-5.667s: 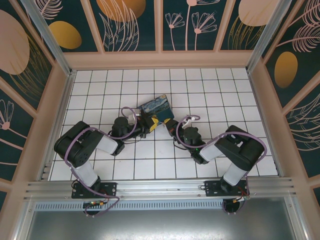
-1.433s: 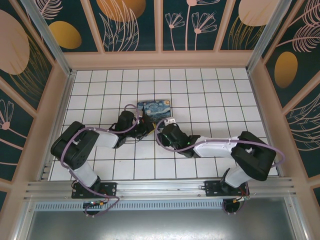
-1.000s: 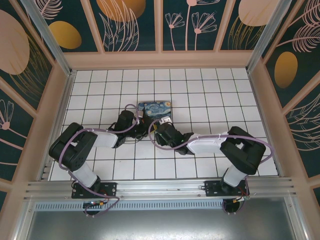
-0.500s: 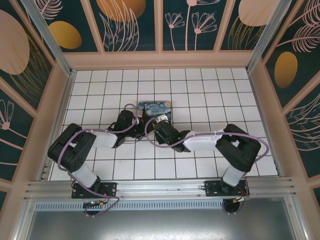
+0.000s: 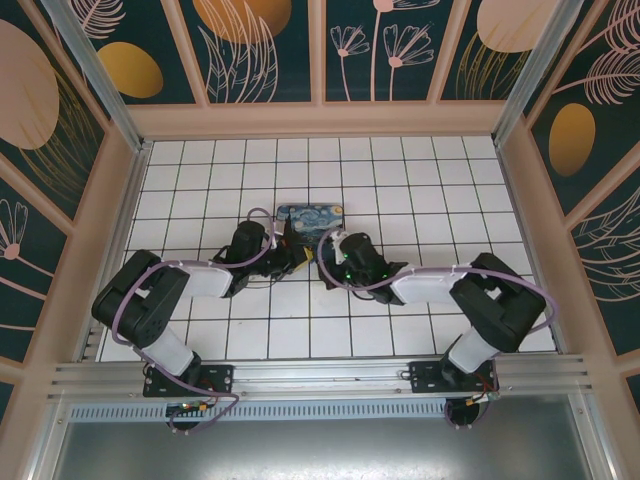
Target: Unlock a padlock with a key
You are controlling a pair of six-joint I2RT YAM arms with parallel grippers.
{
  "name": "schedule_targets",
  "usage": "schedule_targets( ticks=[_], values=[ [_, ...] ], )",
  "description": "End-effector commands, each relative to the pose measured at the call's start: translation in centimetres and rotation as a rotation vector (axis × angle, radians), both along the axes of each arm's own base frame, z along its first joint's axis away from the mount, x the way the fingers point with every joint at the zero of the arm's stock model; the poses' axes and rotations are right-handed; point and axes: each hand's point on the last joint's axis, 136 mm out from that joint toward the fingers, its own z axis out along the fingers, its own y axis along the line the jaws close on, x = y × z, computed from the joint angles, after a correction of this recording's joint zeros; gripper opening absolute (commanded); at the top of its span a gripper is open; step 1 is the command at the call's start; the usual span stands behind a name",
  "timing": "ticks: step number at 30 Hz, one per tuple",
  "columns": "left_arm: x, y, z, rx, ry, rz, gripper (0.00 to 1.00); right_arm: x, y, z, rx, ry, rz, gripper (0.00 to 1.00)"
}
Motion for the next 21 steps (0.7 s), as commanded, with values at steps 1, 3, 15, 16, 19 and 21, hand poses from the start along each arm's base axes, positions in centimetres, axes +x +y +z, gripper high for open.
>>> schedule_targets(
  ticks=[1,3,15,16,19,21],
  values=[
    [-0.7,-0.2,0.1,-0.010,-0.014,-0.033,0.00,-0.8,2.5,6.1,0.272,-0.031,0.094,0.00],
    [-0.8,-0.2,-0.1,-0.007,-0.012,-0.033,0.00,-0.8,2.2,5.9,0.266,-0.022,0.076,0.20],
    [-0.8,0.1,-0.2,0.015,-0.036,-0.036,0.00,-1.3,-0.4,4.2,0.262,0.027,-0.096,0.56],
    [-0.8,0.2,-0.3,0.023,-0.038,-0.036,0.00,-1.3,-0.3,3.9,0.258,0.034,-0.106,0.57],
    [-1.0,0.3,-0.4,0.037,-0.044,-0.044,0.00,-0.7,-0.2,3.2,0.261,0.048,-0.145,0.58],
    [-1.1,0.4,-0.5,0.047,-0.044,-0.048,0.00,-0.1,-0.1,3.2,0.274,0.049,-0.175,0.59]
  ],
)
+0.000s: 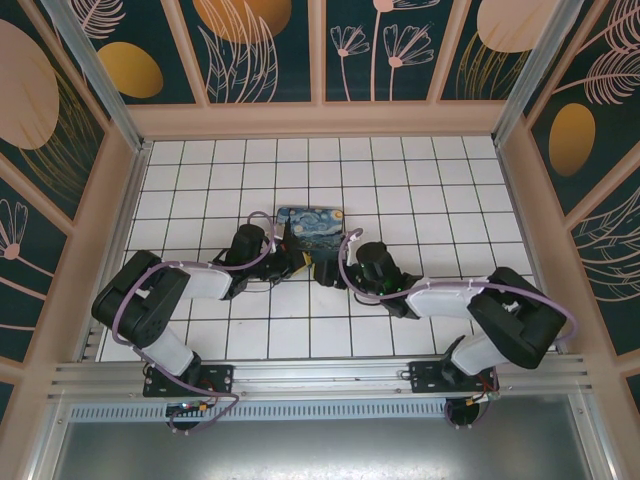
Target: Unlock a padlock with a key
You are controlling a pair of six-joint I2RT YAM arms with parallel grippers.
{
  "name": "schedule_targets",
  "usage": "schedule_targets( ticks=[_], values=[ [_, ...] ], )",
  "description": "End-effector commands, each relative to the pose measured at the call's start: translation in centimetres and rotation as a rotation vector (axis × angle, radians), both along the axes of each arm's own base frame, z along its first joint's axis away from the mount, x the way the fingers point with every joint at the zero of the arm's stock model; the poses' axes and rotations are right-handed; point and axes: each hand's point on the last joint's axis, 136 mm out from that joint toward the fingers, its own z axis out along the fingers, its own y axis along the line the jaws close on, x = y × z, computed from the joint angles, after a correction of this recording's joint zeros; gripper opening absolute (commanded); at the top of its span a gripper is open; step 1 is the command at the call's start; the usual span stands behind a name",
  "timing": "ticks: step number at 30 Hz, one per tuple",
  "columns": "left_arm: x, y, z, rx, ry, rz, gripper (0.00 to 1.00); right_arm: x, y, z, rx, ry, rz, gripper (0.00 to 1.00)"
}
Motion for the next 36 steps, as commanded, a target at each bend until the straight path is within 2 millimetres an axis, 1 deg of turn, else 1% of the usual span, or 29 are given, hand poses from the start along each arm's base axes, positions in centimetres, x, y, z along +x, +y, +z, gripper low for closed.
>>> schedule_targets(
  ticks=[1,3,4,6,8,10,12,14,20,22,25,28,32,36],
  values=[
    [-0.4,-0.1,0.5,0.008,-0.032,-0.029,0.00,1.5,0.3,0.7,0.049,-0.008,-0.080,0.59],
    [-0.6,0.0,0.3,0.011,-0.029,-0.032,0.00,2.2,0.5,0.9,0.061,-0.006,-0.110,0.59],
    [-0.6,0.0,0.3,0.013,-0.030,-0.033,0.02,2.6,0.5,0.9,0.066,-0.007,-0.125,0.59],
    [-0.8,0.1,0.1,0.016,-0.028,-0.037,0.12,3.1,0.6,1.1,0.081,-0.005,-0.146,0.60],
    [-0.9,0.1,0.3,0.015,-0.030,-0.039,0.24,3.7,0.4,1.3,0.109,0.000,-0.177,0.59],
    [-1.0,0.2,0.5,0.013,-0.036,-0.039,0.33,4.2,0.2,1.7,0.138,-0.001,-0.195,0.60],
    [-1.0,0.3,1.0,0.013,-0.048,-0.038,0.42,4.6,0.1,1.9,0.156,-0.001,-0.210,0.60],
    [-1.0,0.4,1.7,0.013,-0.063,-0.036,0.47,5.1,0.0,2.3,0.168,-0.002,-0.220,0.60],
    [-1.1,0.8,3.7,0.009,-0.106,-0.021,0.60,6.5,-0.3,3.2,0.193,-0.017,-0.241,0.60],
    [-0.9,0.9,4.5,0.017,-0.127,-0.016,0.64,6.7,-0.4,3.4,0.193,-0.022,-0.237,0.59],
    [-0.3,1.3,5.5,0.050,-0.164,-0.001,0.70,6.2,-0.5,3.6,0.181,-0.029,-0.218,0.59],
    [0.7,1.8,6.6,0.094,-0.209,0.012,0.76,5.3,-1.2,3.2,0.160,-0.032,-0.207,0.59],
    [2.1,2.4,7.7,0.137,-0.249,0.031,0.81,3.9,-2.3,2.1,0.123,-0.037,-0.183,0.59],
    [3.7,2.9,8.7,0.184,-0.290,0.053,0.84,2.9,-2.5,0.9,0.078,-0.042,-0.136,0.59]
  ],
)
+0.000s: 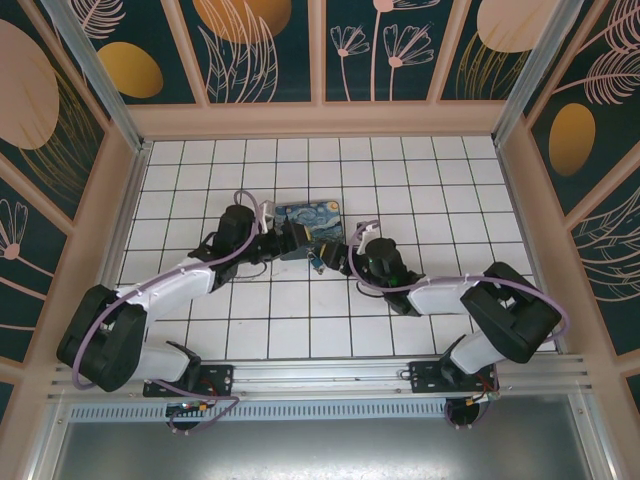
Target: Unlock a padlock with a key
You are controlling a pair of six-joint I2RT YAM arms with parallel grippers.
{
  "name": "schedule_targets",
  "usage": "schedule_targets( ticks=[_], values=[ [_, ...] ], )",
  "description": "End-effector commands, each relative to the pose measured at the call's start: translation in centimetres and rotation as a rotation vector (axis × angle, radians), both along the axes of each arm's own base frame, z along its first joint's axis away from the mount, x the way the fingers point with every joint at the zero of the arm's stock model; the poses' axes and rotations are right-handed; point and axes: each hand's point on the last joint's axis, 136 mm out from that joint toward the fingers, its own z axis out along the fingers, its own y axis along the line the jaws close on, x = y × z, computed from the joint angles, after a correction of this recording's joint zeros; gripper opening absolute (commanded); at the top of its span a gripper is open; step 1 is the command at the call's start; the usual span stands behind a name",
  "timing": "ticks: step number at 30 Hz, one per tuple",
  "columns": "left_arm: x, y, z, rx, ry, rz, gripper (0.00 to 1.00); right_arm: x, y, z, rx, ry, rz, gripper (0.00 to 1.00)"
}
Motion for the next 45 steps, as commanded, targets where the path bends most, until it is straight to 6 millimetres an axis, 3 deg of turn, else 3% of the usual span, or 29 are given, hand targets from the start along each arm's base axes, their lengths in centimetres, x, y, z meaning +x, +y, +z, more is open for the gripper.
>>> schedule_targets(
  ticks=[1,8,18,23,45],
  values=[
    [1.4,1.0,0.6,0.082,-0.047,0.025,0.84,-0.9,0.0,-0.3,-0.038,-0.036,0.063,0.59],
    [3.8,2.0,0.9,0.174,-0.087,0.063,0.88,-0.7,0.6,-2.3,-0.140,-0.031,0.127,0.58],
    [6.0,4.6,-0.1,0.259,-0.079,0.112,0.89,0.4,2.0,-4.6,-0.202,-0.002,0.162,0.51],
    [6.5,5.4,-0.8,0.261,-0.060,0.124,0.90,0.7,2.4,-5.5,-0.226,0.007,0.173,0.49],
    [7.3,5.5,-1.5,0.257,-0.047,0.121,0.90,1.0,3.4,-7.1,-0.221,0.041,0.199,0.40]
  ],
)
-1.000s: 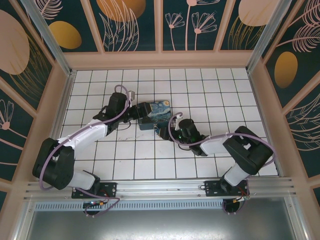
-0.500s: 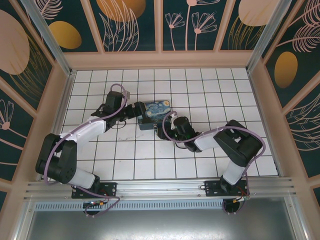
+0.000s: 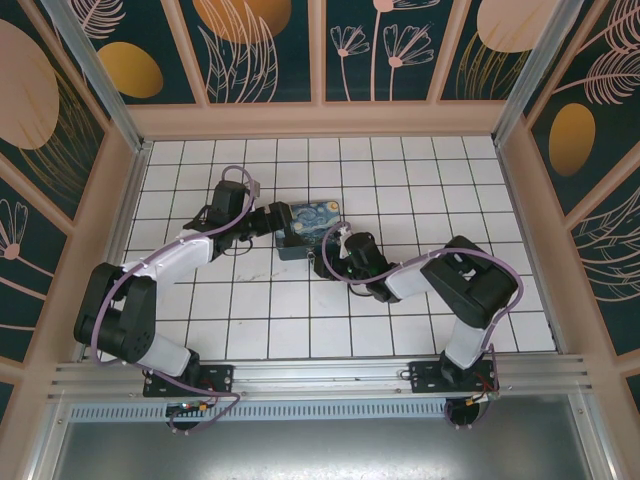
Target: Unlock a padlock with a key
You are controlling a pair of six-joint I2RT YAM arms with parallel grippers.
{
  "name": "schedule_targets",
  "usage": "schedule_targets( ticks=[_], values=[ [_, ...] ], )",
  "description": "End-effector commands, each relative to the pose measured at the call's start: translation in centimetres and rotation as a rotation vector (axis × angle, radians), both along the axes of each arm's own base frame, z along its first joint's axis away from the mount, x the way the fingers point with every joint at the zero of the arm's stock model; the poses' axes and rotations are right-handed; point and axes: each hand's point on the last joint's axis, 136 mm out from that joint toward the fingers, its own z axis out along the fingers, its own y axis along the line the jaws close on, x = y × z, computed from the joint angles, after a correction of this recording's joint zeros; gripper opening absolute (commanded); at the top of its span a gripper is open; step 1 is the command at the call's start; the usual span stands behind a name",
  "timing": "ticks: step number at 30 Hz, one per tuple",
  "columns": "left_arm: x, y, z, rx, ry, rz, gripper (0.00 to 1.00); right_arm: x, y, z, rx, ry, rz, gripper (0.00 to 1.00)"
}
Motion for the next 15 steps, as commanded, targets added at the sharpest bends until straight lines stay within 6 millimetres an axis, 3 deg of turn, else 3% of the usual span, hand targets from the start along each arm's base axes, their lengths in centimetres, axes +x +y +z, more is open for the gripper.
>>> schedule_targets(
  ticks=[1,8,15],
  values=[
    [0.6,-0.1,0.6,-0.005,-0.019,-0.013,0.90,0.1,0.5,-0.2,0.013,0.011,0.021,0.39],
    [0.6,0.0,0.8,-0.007,-0.023,-0.012,0.90,0.2,0.9,0.4,0.041,0.008,0.024,0.22],
    [0.4,0.3,0.8,0.009,-0.028,-0.015,0.90,0.1,0.8,1.1,0.070,0.013,0.011,0.11]
  ],
)
